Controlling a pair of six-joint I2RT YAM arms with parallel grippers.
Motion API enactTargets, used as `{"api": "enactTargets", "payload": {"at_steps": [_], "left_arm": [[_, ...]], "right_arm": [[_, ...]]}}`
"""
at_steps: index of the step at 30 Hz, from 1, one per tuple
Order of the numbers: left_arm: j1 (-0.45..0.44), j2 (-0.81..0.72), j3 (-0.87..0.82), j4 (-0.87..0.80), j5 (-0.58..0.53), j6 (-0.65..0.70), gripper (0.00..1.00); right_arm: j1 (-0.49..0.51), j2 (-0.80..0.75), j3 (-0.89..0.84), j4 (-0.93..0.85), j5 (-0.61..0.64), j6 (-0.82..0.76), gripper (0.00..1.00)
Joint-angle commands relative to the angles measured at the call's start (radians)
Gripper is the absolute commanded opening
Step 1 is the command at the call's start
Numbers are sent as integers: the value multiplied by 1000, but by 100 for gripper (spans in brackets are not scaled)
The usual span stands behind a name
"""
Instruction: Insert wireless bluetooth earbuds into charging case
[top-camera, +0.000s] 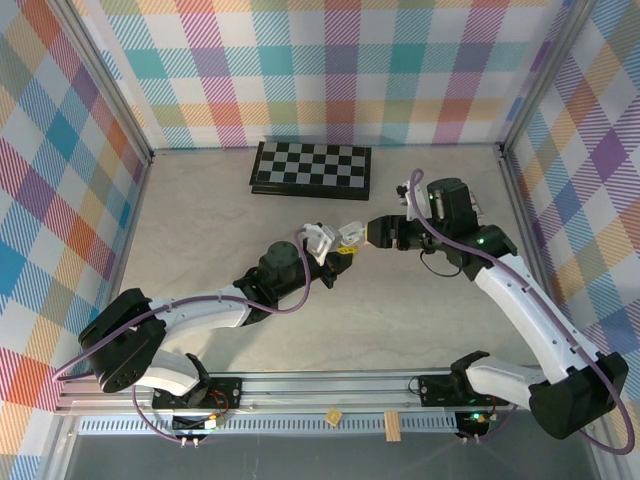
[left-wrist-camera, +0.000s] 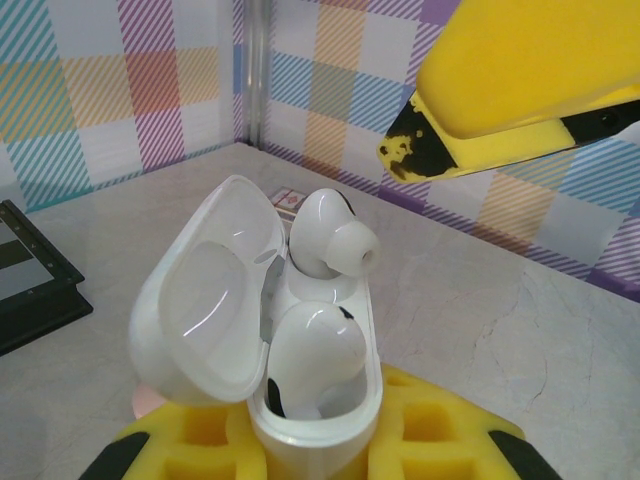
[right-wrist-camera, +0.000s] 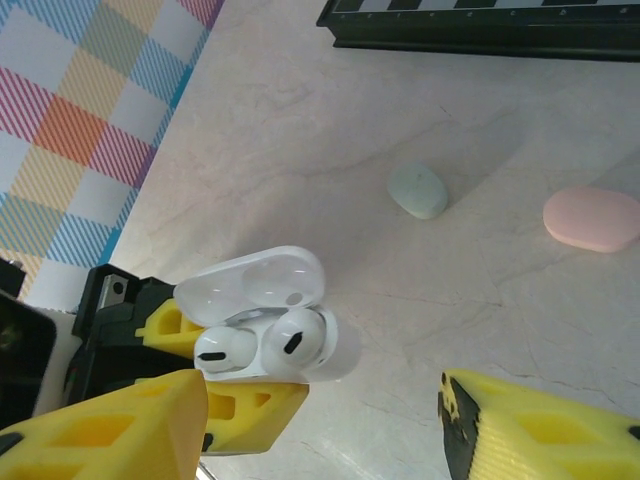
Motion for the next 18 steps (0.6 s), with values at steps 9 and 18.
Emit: {"api": "enactTargets", "payload": {"at_steps": [9, 18], "left_arm": [[-11, -36, 8, 59, 20, -3, 12], [-11, -48, 15, 48, 31, -7, 12]], "right_arm": [[-3, 65, 0, 1, -31, -4, 60], [-3, 95, -8, 16, -54, -2, 59]]}}
